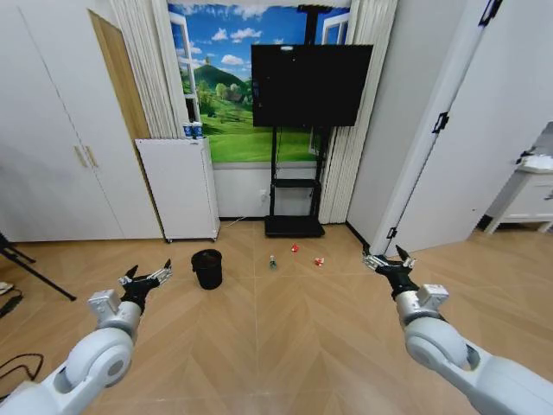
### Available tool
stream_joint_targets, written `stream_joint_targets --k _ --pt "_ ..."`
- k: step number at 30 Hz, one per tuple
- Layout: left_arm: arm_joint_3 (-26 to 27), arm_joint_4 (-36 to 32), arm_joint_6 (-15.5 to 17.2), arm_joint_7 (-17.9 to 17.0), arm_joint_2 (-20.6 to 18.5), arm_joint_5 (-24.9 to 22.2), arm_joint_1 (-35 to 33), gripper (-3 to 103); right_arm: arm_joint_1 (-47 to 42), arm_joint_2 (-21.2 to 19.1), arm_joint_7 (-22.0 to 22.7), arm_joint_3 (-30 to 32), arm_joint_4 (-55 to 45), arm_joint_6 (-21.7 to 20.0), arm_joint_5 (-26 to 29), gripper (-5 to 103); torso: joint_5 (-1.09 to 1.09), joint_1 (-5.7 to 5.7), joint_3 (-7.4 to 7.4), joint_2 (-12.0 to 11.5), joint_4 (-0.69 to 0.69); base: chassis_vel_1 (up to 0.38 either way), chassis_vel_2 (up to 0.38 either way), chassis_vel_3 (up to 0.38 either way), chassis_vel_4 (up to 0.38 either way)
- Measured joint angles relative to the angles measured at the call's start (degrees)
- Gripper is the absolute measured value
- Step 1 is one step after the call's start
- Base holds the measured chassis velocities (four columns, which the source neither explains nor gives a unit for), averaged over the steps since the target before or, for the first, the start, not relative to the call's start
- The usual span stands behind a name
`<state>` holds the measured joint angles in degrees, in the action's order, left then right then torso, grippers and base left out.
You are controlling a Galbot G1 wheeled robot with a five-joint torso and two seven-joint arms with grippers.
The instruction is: Pick up the trash bin and place the garbage on the floor into it.
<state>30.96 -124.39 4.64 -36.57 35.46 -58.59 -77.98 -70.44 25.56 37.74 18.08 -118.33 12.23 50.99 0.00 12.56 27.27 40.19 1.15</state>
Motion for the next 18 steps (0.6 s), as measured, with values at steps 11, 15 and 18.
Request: stream_joint_targets --k 11,15,18 --pt "-0.7 1.0 -0.1 0.1 0.0 -0.1 1.0 100 1.2 0.3 -0.6 -1.0 1.0 0.3 0.1 100 0.0 0.0 0.0 0.0 0.0 0.0 0.0 0.0 0.0" --pt "-1.0 1.6 -0.1 0.1 0.0 -0.1 1.2 100 1.4 0.4 -0.8 -1.1 1.5 0.5 -0.7 100 0.0 0.0 0.0 0.0 0.0 0.0 0.0 0.0 0.0" --pt "-1.1 1.8 -0.1 0.1 0.0 -0.3 1.4 100 1.4 0.7 -1.2 -1.2 1.9 0.8 -0.9 100 0.0 0.0 0.0 0.0 0.0 0.0 0.0 0.0 0.0"
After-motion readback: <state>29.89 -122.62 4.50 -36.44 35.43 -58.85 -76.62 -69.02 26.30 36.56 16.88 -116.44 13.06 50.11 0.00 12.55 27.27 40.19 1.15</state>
